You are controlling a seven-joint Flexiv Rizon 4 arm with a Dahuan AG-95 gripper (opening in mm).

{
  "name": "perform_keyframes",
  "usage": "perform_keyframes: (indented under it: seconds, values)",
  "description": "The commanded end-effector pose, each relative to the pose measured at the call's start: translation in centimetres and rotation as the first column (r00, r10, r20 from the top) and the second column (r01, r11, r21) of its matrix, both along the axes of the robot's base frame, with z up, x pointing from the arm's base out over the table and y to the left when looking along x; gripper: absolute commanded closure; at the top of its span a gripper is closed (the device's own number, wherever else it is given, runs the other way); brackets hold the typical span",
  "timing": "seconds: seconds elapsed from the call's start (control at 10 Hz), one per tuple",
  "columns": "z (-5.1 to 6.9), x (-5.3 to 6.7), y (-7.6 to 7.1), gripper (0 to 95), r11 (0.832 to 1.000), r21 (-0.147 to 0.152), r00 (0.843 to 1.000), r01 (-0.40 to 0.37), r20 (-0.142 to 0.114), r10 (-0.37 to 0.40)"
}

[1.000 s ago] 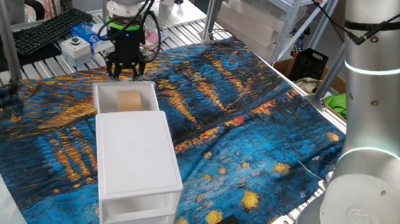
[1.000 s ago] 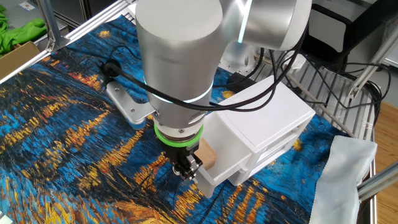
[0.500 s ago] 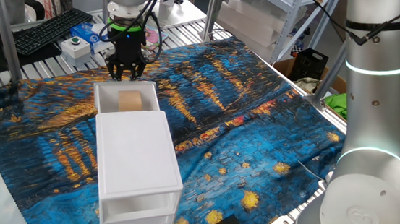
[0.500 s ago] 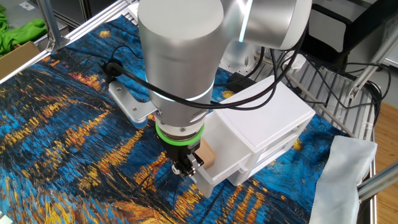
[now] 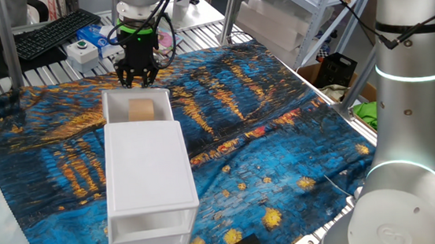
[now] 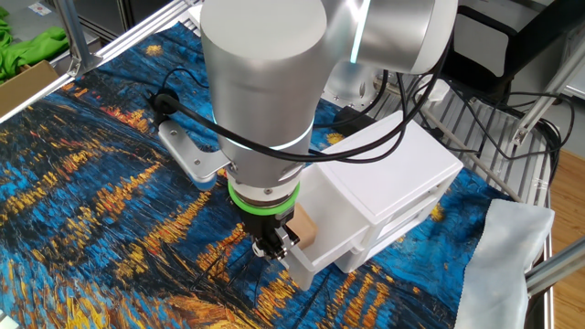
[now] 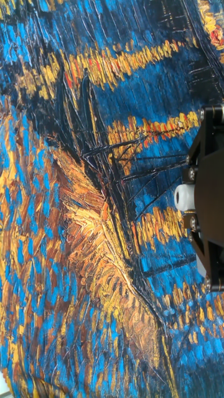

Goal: Put things in the drawer

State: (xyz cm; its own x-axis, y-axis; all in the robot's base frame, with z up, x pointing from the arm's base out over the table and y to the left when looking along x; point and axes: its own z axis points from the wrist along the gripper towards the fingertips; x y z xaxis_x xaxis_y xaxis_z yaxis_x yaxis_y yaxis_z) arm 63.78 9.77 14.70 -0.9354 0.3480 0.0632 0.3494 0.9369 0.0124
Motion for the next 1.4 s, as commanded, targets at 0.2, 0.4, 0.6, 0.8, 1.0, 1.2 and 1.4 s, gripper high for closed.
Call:
perform_keyframes:
  seconds: [0.2,0.4,0.6,0.8,1.0,1.2,1.4]
  values:
    - [0.0,0.0,0.0,95.0,1.0,-0.001,1.0,0.0,0.001,0.0]
    - [0.0,0.0,0.0,95.0,1.0,-0.001,1.0,0.0,0.001,0.0]
    - [0.0,0.0,0.0,95.0,1.0,-0.001,1.0,0.0,0.001,0.0]
    - [0.0,0.0,0.0,95.0,1.0,-0.001,1.0,0.0,0.001,0.0]
    - [0.0,0.0,0.0,95.0,1.0,-0.001,1.0,0.0,0.001,0.0]
    - [0.0,0.0,0.0,95.0,1.0,-0.001,1.0,0.0,0.001,0.0]
    - [-0.4,-2.9,0.3,95.0,1.0,0.013,1.0,-0.012,0.022,0.012]
